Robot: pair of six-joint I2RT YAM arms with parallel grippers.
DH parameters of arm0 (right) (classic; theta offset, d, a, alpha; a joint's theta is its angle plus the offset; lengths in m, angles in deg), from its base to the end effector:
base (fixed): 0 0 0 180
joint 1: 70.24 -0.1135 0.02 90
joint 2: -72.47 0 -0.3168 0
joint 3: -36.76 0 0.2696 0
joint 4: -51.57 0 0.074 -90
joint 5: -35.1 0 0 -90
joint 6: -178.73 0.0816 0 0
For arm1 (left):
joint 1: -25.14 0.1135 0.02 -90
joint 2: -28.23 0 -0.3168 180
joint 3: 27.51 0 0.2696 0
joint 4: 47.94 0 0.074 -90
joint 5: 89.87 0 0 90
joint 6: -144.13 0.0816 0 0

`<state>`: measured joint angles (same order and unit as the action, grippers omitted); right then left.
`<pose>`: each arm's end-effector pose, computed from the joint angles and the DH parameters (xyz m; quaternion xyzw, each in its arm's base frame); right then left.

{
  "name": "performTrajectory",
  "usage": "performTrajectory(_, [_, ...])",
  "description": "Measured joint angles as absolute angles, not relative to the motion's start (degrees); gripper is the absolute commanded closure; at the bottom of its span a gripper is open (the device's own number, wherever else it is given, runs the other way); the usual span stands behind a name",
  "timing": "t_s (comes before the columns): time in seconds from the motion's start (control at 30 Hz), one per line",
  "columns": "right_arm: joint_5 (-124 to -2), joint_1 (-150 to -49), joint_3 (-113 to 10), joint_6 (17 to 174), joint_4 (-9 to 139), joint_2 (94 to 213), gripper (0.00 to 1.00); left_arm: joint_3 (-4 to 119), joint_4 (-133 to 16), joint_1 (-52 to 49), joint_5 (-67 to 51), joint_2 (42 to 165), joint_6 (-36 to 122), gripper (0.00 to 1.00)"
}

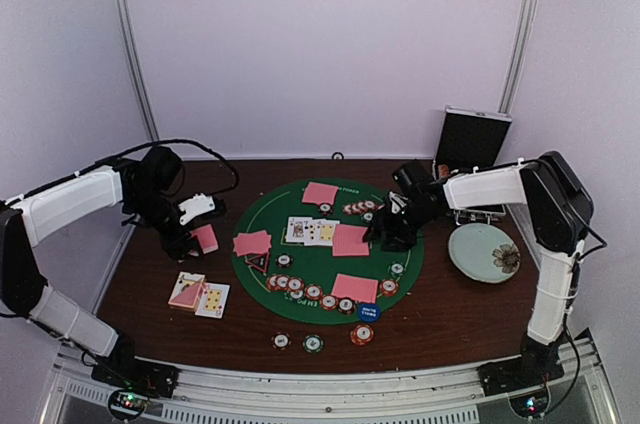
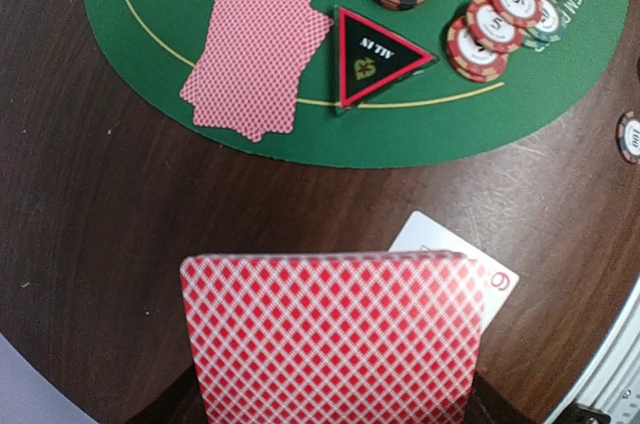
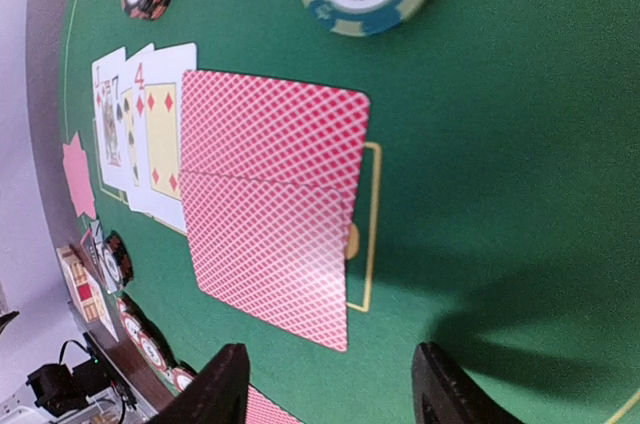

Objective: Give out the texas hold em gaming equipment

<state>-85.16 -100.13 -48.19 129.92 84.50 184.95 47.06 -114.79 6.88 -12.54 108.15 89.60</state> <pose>0.3709 0.2606 0.1559 0.0257 0.9355 0.3484 0.0536 0.2602 -0.1047 0.2540 0.4590 0.8682 -0.0848 0.1683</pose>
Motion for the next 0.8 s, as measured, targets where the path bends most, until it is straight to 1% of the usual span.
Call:
performTrajectory(0.2, [-79.69,-100.5,-48.17,129.11,88.56,177.33,0.32,45.97,-110.31,10.27,-11.79,112.52,89.6,1.0])
performTrajectory(0.33, [-77.79,-101.53,-48.41,129.09,89.15,172.34,0.29,44.53,-107.89,14.53,-11.64,114.16,90.1,1.0])
performTrajectory(0.6, [-76.63,-103.01,-48.87,129.16,90.82,171.27,0.28,40.48,-106.14,25.0,-11.68,114.12,93.07,1.0])
performTrajectory(0.8, [-76.39,-103.32,-48.37,129.68,90.42,171.25,0.28,36.61,-100.76,27.36,-11.01,115.39,93.47,1.0])
